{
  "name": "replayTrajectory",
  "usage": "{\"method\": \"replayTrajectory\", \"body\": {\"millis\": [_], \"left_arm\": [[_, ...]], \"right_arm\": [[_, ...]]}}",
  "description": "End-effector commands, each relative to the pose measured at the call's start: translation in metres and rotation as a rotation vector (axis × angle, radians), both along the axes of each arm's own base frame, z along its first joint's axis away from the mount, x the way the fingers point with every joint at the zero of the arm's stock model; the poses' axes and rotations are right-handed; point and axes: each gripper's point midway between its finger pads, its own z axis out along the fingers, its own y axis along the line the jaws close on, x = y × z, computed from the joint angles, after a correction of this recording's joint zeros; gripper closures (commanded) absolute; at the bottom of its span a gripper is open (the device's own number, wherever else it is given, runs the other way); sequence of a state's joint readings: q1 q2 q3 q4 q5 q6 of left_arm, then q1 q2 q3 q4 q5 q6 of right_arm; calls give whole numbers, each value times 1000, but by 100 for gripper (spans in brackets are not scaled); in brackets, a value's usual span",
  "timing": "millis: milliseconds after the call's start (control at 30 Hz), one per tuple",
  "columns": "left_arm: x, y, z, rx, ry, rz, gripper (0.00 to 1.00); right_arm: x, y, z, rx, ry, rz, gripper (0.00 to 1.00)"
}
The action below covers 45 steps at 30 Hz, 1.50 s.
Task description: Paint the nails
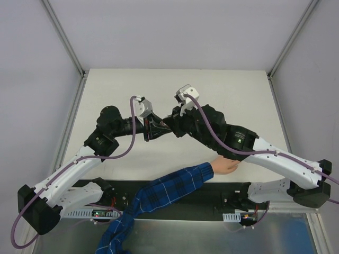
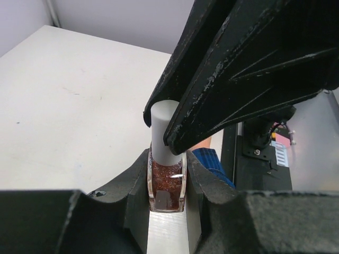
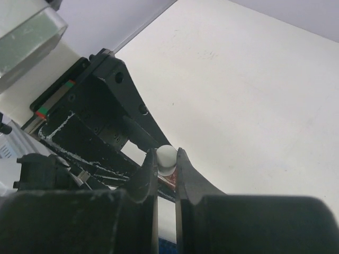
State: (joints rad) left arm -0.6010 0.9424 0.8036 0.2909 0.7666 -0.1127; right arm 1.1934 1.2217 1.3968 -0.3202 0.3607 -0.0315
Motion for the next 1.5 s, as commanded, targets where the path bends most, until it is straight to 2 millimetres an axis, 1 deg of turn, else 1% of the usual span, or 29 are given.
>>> {"method": "replayTrajectory", "body": {"millis": [0, 33, 67, 133, 167, 267, 300, 367, 400, 433, 467, 500, 533, 567, 600, 667, 700, 733, 800, 833, 867, 933, 967, 1033, 1067, 1100, 1267, 1367, 1467], "left_arm": [[20, 8, 24, -38, -81, 123, 80], [20, 9, 25, -40, -83, 132, 70], [22, 11, 24, -34, -83, 143, 52], [23, 15, 27, -34, -106, 172, 43], [24, 18, 28, -33, -111, 189, 37], [29, 27, 31, -35, -144, 255, 28], [29, 29, 31, -31, -149, 263, 27], [32, 35, 35, -33, -170, 301, 26], [32, 37, 36, -33, -170, 313, 25], [34, 40, 38, -38, -174, 336, 24], [34, 41, 39, -42, -178, 344, 24], [35, 42, 39, -45, -181, 352, 24], [34, 43, 40, -50, -185, 356, 24], [35, 44, 40, -53, -187, 365, 23], [36, 45, 39, -53, -184, 368, 23], [37, 45, 39, -60, -182, 375, 23], [37, 45, 36, -57, -177, 378, 22], [39, 45, 36, -59, -177, 381, 22], [41, 45, 33, -58, -169, 390, 21], [42, 44, 31, -54, -161, 390, 21], [42, 43, 30, -53, -156, 387, 21], [44, 43, 28, -49, -148, 394, 21], [45, 43, 27, -47, -142, 398, 21], [47, 44, 26, -45, -137, 409, 21], [47, 44, 26, -45, -139, 409, 21], [46, 44, 27, -47, -141, 409, 21], [46, 46, 29, -52, -144, 414, 21], [44, 46, 31, -57, -147, 409, 20], [43, 45, 31, -60, -144, 403, 20]], "right_arm": [[22, -19, 8, 33, -10, -176, 100], [23, -22, 10, 38, -11, -175, 100], [23, -23, 7, 34, -9, -173, 100], [29, -29, 4, 39, -3, -184, 100], [31, -33, -2, 33, 3, -190, 99], [47, -48, -10, 37, 10, -235, 100], [57, -57, -22, 14, 14, -275, 100], [70, -65, -34, 1, 5, -321, 100], [82, -77, -58, -43, 10, -383, 100], [92, -80, -60, -21, -8, -420, 99], [99, -85, -69, -26, -11, -457, 100], [112, -95, -85, -49, -9, -512, 100], [121, -96, -99, -35, -17, -540, 100], [128, -100, -112, -65, -31, -560, 99], [140, -108, -130, -96, -27, -611, 100], [154, -118, -152, -107, -40, -670, 99], [163, -115, -161, -93, -41, -680, 100], [167, -118, -173, -101, -26, -692, 100], [179, -119, -185, -97, -5, -700, 100], [186, -117, -201, -107, 29, -710, 99], [192, -116, -205, -91, 49, -698, 99], [199, -112, -214, -80, 62, -696, 99], [202, -111, -222, -93, 70, -698, 100], [206, -110, -229, -94, 81, -704, 100], [208, -108, -239, -109, 97, -701, 100], [210, -107, -239, -105, 100, -703, 99], [210, -105, -255, -117, 127, -708, 97], [208, -108, -263, -138, 138, -712, 91], [206, -108, -269, -155, 151, -706, 79]]}}
